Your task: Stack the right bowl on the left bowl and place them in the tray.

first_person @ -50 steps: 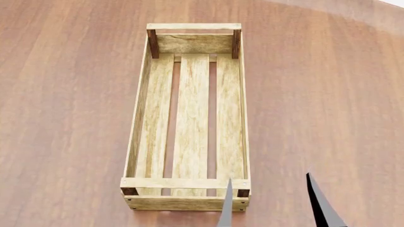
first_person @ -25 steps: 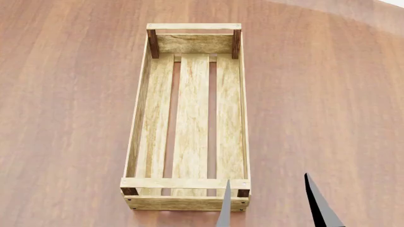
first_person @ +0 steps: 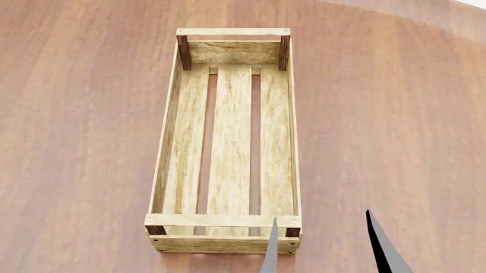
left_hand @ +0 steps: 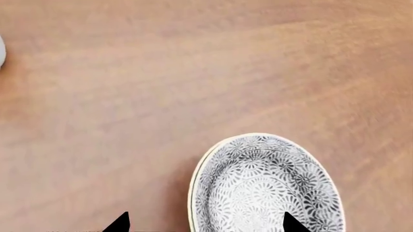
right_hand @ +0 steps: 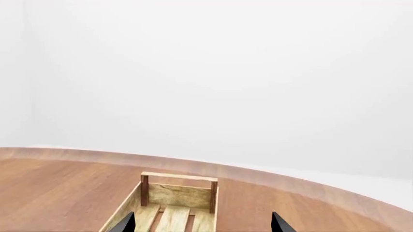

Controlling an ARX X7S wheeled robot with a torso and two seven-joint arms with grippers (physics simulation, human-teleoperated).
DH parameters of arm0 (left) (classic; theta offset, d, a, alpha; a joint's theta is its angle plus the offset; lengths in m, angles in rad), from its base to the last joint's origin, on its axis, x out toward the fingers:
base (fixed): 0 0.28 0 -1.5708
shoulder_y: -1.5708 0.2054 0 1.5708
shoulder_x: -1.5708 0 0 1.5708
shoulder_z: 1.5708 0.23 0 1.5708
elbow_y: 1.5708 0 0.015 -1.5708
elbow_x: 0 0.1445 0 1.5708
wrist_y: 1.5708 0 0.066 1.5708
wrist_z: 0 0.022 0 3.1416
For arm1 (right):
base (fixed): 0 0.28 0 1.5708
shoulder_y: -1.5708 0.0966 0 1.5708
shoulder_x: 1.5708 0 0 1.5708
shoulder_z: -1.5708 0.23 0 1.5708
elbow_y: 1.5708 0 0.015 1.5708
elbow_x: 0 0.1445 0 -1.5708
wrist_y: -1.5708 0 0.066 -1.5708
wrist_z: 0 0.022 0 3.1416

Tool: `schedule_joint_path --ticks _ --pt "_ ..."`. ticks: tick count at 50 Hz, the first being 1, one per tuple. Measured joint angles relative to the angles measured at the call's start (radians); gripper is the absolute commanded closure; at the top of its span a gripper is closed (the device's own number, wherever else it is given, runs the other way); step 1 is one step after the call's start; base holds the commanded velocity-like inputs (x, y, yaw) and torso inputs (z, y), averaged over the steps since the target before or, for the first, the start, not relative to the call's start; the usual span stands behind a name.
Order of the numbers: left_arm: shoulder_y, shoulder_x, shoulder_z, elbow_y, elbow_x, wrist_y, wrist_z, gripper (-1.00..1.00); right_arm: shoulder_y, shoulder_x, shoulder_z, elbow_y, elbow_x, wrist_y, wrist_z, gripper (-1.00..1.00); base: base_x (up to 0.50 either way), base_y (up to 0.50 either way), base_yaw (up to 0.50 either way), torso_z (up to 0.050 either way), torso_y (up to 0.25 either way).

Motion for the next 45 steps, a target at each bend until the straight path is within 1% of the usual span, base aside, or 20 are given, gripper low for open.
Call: schedule_joint_path --ticks 45 --pt "-0.062 0.015 0.027 -0.067 0.005 0.008 0.001 -1.0 0.003 0.008 -0.008 0.008 0.001 -0.003 0.006 -1.0 0.0 0.0 0.0 0.0 0.0"
